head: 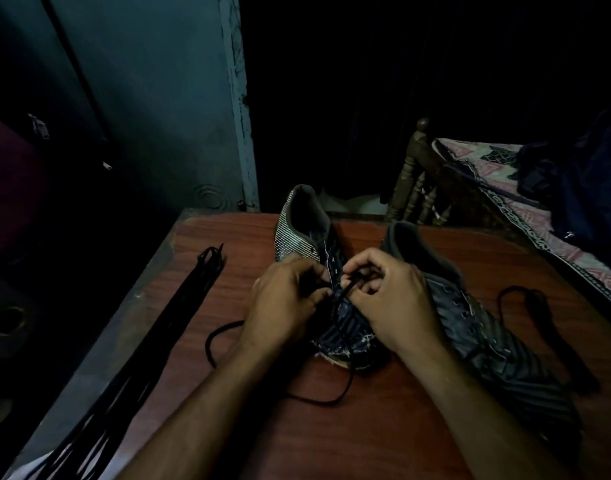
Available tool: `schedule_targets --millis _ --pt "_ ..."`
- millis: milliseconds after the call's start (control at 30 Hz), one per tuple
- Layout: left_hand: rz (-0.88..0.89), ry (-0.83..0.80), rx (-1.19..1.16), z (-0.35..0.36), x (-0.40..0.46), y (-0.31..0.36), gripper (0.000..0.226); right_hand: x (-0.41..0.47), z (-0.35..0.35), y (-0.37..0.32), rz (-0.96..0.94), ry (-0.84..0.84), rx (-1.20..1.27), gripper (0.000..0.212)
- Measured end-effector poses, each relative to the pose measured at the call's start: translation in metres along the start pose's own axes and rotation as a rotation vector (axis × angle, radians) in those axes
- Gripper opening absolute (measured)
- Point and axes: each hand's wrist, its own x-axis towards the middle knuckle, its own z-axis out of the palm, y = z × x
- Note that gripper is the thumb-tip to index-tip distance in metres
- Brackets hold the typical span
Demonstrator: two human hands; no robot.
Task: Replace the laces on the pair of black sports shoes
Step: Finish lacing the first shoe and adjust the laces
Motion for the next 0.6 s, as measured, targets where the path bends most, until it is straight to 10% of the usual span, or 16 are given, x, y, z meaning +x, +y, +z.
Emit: schedule_targets --millis 267,600 --pt "0.006 -0.050 0.055 0.0029 0.0018 -0.0029 0.047 -0.0011 -0.0001 0.0014 0.023 -0.026 0.038 0.025" --pt "0.002 -0.034 -0.058 0.0040 0.0036 -0.0046 0.016 -0.0019 -0.0017 -0.0009 -0.028 -0.017 -0.018 0.030"
